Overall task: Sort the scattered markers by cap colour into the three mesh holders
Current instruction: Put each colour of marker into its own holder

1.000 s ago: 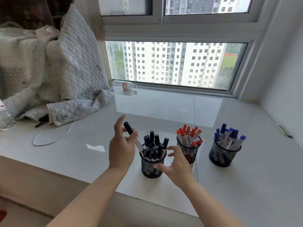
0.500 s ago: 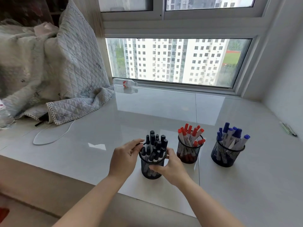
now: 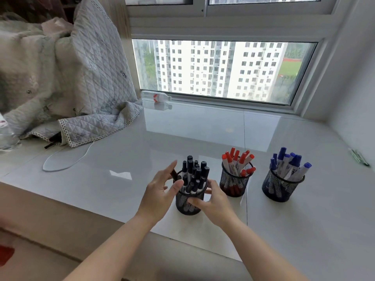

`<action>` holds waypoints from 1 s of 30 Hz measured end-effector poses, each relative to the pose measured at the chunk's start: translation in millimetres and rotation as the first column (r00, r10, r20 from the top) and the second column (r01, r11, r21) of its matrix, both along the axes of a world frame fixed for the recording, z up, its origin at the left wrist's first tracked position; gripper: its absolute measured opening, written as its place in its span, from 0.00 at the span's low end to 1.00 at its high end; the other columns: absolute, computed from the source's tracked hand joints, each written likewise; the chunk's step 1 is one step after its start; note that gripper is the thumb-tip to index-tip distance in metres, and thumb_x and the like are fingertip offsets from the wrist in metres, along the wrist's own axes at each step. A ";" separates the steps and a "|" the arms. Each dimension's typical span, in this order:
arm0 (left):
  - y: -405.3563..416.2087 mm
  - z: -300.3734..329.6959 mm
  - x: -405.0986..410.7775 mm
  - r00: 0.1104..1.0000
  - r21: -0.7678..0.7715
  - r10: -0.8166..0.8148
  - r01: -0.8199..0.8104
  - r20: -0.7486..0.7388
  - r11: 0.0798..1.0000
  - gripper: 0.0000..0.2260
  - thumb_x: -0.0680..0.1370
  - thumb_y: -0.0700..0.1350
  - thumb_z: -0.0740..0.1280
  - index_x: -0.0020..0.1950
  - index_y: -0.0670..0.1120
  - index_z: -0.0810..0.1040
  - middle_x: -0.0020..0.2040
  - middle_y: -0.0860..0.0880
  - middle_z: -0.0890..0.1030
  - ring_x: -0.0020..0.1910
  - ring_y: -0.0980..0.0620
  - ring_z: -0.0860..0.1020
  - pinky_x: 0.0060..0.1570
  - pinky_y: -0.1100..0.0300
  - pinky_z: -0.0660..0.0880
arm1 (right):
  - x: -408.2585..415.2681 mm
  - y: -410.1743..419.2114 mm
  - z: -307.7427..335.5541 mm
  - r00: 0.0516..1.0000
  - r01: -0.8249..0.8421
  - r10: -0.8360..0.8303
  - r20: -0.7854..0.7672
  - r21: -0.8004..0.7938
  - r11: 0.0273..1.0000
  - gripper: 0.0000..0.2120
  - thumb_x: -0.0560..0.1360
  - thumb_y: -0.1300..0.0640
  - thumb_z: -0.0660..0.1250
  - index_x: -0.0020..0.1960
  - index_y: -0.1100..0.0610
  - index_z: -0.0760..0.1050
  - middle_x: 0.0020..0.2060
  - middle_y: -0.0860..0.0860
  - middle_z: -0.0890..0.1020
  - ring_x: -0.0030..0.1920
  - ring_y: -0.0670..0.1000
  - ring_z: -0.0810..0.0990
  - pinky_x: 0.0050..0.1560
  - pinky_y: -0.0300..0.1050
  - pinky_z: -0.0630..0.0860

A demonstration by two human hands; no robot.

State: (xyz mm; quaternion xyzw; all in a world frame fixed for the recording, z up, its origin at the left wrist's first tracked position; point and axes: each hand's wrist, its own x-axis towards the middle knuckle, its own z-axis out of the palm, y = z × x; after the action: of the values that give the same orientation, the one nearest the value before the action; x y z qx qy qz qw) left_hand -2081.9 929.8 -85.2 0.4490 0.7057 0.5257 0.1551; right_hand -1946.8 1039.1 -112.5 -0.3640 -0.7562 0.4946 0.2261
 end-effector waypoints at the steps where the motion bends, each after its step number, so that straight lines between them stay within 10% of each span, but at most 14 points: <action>1: -0.9 -3.3 1.6 1.000 -0.026 -0.008 0.008 0.009 1.000 0.28 0.71 0.59 0.66 0.66 0.72 0.57 0.60 0.67 0.69 0.59 0.68 0.70 0.55 0.66 0.70 | 0.9 -0.6 0.2 1.000 -0.003 0.003 -0.002 0.003 1.000 0.29 0.64 0.47 0.75 0.60 0.45 0.66 0.54 0.38 0.76 0.53 0.37 0.73 0.46 0.33 0.68; 7: 6.5 -24.0 13.7 0.999 -0.115 0.034 -0.029 0.042 0.993 0.49 0.65 0.50 0.77 0.71 0.67 0.44 0.63 0.63 0.65 0.63 0.63 0.67 0.62 0.56 0.69 | 8.6 0.9 -2.5 0.999 -0.032 0.032 -0.008 0.045 0.998 0.28 0.68 0.49 0.73 0.65 0.45 0.66 0.55 0.38 0.74 0.54 0.41 0.74 0.49 0.37 0.72; 12: 19.8 -32.3 18.7 0.989 -0.131 0.072 -0.055 0.126 0.990 0.37 0.59 0.54 0.76 0.59 0.71 0.59 0.50 0.70 0.75 0.53 0.68 0.74 0.48 0.69 0.71 | 22.8 8.2 -9.3 0.999 -0.006 -0.001 0.043 0.143 0.990 0.19 0.73 0.58 0.67 0.63 0.49 0.69 0.53 0.42 0.76 0.52 0.43 0.75 0.49 0.35 0.71; 17: 29.5 -36.1 23.9 0.971 -0.143 0.143 -0.117 0.191 0.983 0.33 0.59 0.50 0.78 0.54 0.64 0.61 0.48 0.66 0.76 0.47 0.71 0.73 0.40 0.75 0.66 | 38.7 19.8 -14.7 0.911 0.409 -0.397 -0.108 0.129 0.903 0.09 0.72 0.59 0.68 0.49 0.52 0.70 0.41 0.44 0.76 0.43 0.48 0.77 0.38 0.30 0.68; 24: 40.8 -40.0 24.1 0.955 -0.138 0.251 -0.230 0.161 0.963 0.29 0.56 0.55 0.76 0.51 0.56 0.65 0.48 0.59 0.76 0.46 0.68 0.74 0.39 0.71 0.67 | 40.9 49.4 -18.7 0.786 0.618 -0.618 0.011 0.005 0.786 0.42 0.66 0.50 0.76 0.70 0.62 0.57 0.68 0.57 0.63 0.68 0.55 0.64 0.66 0.49 0.65; 30: 51.2 -42.7 10.8 0.944 -0.128 0.310 -0.295 0.113 0.947 0.29 0.58 0.52 0.77 0.52 0.52 0.65 0.50 0.54 0.77 0.49 0.54 0.76 0.46 0.61 0.70 | 27.6 71.6 -20.4 0.860 0.508 -0.510 -0.018 -0.062 0.859 0.41 0.62 0.52 0.78 0.68 0.58 0.60 0.64 0.54 0.71 0.64 0.55 0.71 0.65 0.53 0.69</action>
State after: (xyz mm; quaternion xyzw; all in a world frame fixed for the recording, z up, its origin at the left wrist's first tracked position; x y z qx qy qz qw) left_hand -2071.1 980.9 -127.9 0.2903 0.7823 0.5323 0.1431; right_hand -1919.3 1110.7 -133.0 -0.5482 -0.6155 0.4440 0.3515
